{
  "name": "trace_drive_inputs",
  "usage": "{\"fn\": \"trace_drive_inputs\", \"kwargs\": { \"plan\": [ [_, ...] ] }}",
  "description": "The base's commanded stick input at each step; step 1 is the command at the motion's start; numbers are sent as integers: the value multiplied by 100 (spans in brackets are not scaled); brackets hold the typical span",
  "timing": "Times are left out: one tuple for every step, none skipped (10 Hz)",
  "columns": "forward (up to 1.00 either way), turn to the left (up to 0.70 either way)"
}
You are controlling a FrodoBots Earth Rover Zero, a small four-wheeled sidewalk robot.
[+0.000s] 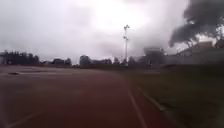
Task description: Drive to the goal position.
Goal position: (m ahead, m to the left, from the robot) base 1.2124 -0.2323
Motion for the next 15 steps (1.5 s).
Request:
{"fn": "trace_drive_inputs", "kwargs": {
  "plan": [
    [50, 10],
    [50, 5],
    [50, 0],
    [50, 0],
    [50, 0],
    [50, 0],
    [50, 0],
    [50, 0],
    [50, 0],
    [50, 0],
    [50, 0],
    [50, 0],
    [50, 0],
    [50, 0],
    [50, 0]
  ]
}}
